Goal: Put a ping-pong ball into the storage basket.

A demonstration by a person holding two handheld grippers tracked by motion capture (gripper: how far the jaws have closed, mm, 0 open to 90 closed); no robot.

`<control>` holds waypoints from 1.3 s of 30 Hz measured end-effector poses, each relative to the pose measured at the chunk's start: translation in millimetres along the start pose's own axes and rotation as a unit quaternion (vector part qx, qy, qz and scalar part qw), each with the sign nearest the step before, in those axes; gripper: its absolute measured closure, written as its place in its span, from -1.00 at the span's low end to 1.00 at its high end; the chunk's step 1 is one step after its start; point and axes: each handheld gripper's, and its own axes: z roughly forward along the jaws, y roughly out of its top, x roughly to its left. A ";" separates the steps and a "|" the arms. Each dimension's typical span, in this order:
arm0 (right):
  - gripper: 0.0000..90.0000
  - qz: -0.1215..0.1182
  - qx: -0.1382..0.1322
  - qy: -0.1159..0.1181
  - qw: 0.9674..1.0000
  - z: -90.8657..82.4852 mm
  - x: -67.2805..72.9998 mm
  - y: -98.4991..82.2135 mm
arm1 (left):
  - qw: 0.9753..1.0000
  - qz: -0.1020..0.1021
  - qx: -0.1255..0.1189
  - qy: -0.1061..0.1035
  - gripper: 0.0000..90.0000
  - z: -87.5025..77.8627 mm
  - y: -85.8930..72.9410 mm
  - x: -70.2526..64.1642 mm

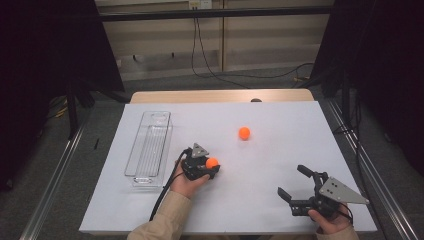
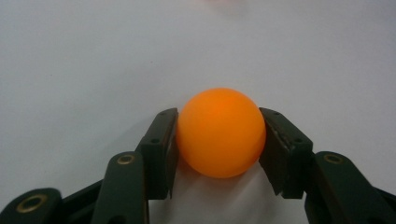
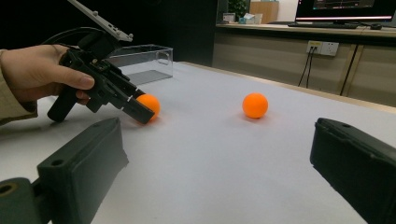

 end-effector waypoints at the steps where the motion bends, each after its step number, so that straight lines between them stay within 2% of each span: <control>1: -0.95 0.001 0.000 0.000 1.000 0.3 0.0 -0.1 | 1.000 0.000 0.000 0.000 0.12 -0.1 -0.1 0.1; 17: -0.95 0.006 -0.001 -0.004 1.000 1.3 -0.8 -0.1 | 1.000 -0.004 0.001 -0.011 0.13 -2.0 0.7 -1.6; 26: -0.94 0.002 -0.001 -0.008 1.000 0.3 -0.4 0.5 | 1.000 -0.008 -0.007 -0.010 0.13 -9.7 3.1 -0.3; 38: -0.94 -0.004 0.002 -0.006 1.000 2.5 -0.5 1.1 | 1.000 -0.012 -0.012 -0.019 0.13 -20.5 8.0 -0.3; 39: -0.94 -0.003 0.001 -0.007 1.000 2.5 -0.5 1.2 | 1.000 -0.006 -0.009 -0.018 0.13 -21.4 8.5 0.4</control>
